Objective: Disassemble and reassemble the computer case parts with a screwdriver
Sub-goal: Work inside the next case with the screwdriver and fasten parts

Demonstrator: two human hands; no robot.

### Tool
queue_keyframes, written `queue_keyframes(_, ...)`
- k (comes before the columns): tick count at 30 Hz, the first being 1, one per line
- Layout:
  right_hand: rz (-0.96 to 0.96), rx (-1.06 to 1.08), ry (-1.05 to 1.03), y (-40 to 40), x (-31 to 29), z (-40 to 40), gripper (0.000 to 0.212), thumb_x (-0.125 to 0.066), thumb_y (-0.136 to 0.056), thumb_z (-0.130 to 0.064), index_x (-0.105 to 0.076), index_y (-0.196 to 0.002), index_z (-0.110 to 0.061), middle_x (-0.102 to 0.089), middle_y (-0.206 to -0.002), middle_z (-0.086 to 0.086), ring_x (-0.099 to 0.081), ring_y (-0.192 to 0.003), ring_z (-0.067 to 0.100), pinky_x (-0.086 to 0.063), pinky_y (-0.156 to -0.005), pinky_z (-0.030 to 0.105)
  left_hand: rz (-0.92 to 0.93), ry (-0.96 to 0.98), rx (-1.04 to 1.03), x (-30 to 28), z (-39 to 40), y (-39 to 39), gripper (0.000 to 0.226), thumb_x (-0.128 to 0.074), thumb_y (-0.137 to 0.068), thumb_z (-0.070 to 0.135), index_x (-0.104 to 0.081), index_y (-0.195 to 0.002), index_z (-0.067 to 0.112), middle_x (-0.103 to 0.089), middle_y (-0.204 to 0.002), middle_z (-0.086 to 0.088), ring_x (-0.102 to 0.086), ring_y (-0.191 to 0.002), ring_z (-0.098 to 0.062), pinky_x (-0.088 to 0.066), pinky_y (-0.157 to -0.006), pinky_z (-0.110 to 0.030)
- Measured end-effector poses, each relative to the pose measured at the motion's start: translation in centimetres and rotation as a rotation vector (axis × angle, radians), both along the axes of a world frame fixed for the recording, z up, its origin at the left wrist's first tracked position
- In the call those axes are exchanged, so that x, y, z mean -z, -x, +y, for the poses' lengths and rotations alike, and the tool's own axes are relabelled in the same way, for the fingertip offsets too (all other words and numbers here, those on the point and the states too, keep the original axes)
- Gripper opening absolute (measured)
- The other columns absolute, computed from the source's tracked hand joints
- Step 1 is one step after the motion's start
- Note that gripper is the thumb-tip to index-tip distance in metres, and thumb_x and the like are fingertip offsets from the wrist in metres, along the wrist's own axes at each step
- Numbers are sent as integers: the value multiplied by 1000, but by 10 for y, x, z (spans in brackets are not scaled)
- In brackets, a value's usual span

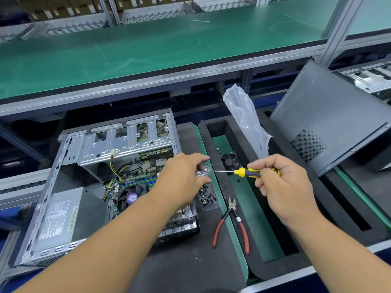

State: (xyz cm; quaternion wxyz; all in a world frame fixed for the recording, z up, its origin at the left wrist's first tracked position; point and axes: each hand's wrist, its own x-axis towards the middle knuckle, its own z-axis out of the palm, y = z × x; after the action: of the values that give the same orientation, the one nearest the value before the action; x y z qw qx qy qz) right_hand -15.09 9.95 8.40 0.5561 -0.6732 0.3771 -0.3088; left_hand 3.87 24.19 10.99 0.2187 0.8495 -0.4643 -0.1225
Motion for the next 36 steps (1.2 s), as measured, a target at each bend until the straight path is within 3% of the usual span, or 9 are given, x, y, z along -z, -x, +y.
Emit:
queue_keyframes(4,-68,0,-15,-2,-3,-4,33,-48,-75,-17,-78,-87,-25,-74,-74,10,-54,-58,24,-40,-51,38,-2,61,-25,1,-5,0,7,-67,-96,37,-74,-97,37,-65,-78,13,-54,-69,-2,-40,-60,-22)
queue_keyframes(6,-106,15,-38,-3,1,-8,33,-48,-73,-15,-78,-86,-21,-74,-74,13,-55,-57,22,-39,-49,34,19,87,-33,5,-3,-2,13,-65,-98,35,-75,-90,33,-64,-66,14,-53,-55,-2,-34,-50,-20)
queue_keyframes(11,-34,100,-81,2,31,-15,32,-48,-70,-21,-76,-85,-22,-73,-73,11,-55,-57,19,-39,-51,33,197,281,-215,11,11,-13,26,-57,-102,32,-72,-80,33,-71,-72,18,-55,-48,0,-43,-47,-17)
queue_keyframes(14,138,89,-23,-3,53,-7,30,-47,-72,-26,-73,-86,-34,-73,-71,-3,-57,-53,12,-41,-44,27,644,503,-548,10,15,-16,30,-47,-105,23,-74,-94,20,-74,-71,4,-55,-52,-5,-45,-47,-25)
queue_keyframes(17,209,13,21,-18,71,2,29,-49,-81,-20,-70,-84,-39,-71,-71,-6,-49,-46,9,-39,-42,22,1219,660,-769,6,18,-18,33,-38,-110,20,-68,-103,7,-65,-67,-3,-48,-54,-10,-34,-44,-21)
queue_keyframes(20,235,-25,94,-32,80,4,33,-50,-90,-7,-68,-81,-33,-67,-64,-15,-48,-43,4,-34,-41,12,1472,730,-895,-1,24,-19,31,-38,-108,18,-65,-99,8,-59,-68,-3,-43,-55,-11,-29,-42,-21)
queue_keyframes(25,311,-51,171,-46,85,-1,32,-50,-92,-6,-67,-84,-32,-69,-77,-9,-54,-53,3,-39,-48,13,1485,760,-970,-6,34,-19,29,-41,-98,9,-69,-92,7,-59,-67,-3,-44,-54,-11,-28,-46,-22)
queue_keyframes(32,297,-52,170,-44,84,3,37,-50,-91,-6,-66,-81,-38,-71,-78,-10,-54,-49,5,-37,-45,12,1435,754,-1038,0,46,-17,29,-40,-99,4,-67,-108,8,-54,-67,-2,-41,-54,-11,-28,-48,-23)
queue_keyframes(36,306,-69,165,-47,82,7,39,-50,-93,-9,-65,-86,-45,-70,-76,-11,-57,-52,7,-41,-51,23,1401,748,-1046,3,47,-14,26,-43,-100,7,-67,-109,8,-53,-66,-1,-40,-54,-11,-27,-47,-23)
